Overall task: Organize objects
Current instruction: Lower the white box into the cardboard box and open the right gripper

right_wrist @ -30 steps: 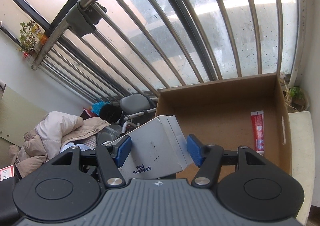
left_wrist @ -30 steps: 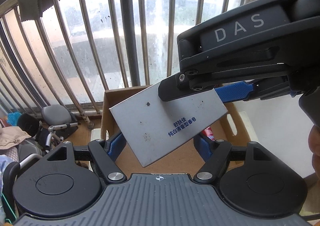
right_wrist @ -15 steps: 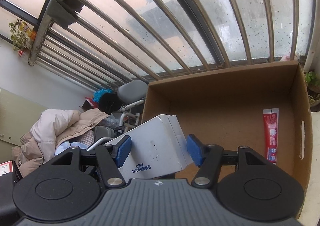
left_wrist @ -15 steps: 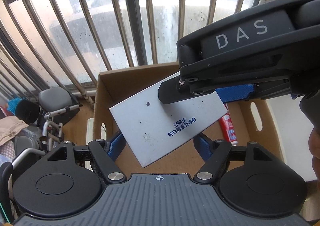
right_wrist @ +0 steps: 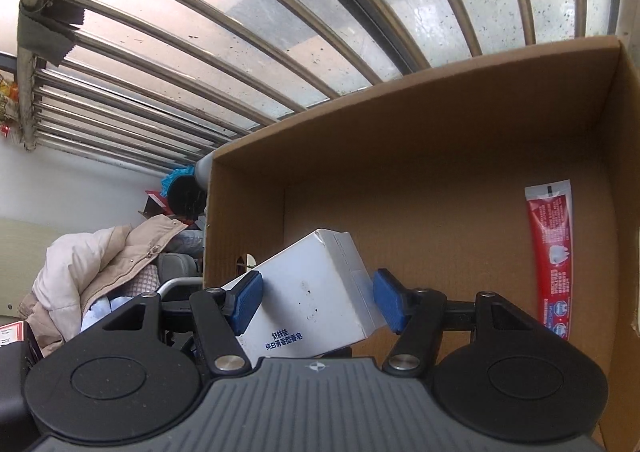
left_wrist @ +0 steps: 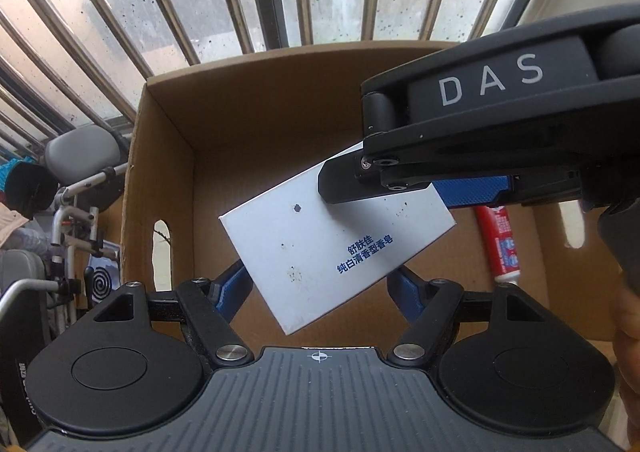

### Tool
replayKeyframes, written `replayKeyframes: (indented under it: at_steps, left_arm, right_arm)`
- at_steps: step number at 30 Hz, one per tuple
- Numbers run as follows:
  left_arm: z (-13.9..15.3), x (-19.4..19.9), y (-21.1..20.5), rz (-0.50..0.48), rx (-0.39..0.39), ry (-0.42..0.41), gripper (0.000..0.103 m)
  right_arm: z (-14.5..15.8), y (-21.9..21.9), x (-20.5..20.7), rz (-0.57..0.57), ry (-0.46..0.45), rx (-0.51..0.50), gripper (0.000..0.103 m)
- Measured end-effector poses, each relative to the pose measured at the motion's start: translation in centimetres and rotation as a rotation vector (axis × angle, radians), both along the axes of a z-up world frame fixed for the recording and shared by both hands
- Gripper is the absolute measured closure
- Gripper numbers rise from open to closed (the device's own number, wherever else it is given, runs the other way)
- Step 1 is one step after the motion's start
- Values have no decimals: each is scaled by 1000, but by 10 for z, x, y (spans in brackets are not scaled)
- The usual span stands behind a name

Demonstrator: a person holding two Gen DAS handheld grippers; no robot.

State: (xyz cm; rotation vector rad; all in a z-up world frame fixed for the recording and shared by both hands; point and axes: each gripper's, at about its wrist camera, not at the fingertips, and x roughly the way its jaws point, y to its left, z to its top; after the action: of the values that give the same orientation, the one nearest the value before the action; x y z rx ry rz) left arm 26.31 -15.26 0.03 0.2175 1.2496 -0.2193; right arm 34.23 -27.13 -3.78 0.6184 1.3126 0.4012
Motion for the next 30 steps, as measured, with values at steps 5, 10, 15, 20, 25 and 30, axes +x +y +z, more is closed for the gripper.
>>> replayKeyframes:
  at_steps: [5, 10, 15, 20, 25, 30]
  left_arm:
    - [-24, 20, 2, 9, 22, 15, 29]
    - [-39, 35, 5, 8, 41, -19, 29]
    - [-58, 42, 1, 7, 109, -57, 15]
    - [-54, 37, 1, 16, 115, -33, 12]
    - [-37, 24, -6, 29, 117, -25, 9]
    - [-6, 7, -9, 67, 80, -44, 7]
  right_arm:
    - [-29, 3, 20, -4, 13, 24, 39]
    - [-42, 3, 32, 4, -53, 46, 40]
    - [-70, 0, 37, -19, -48, 79, 42]
    - [-75, -13, 25, -52, -21, 104, 42]
    - [-66, -30, 17, -66, -16, 110, 42]
    - [-53, -41, 4, -72, -11, 107, 41]
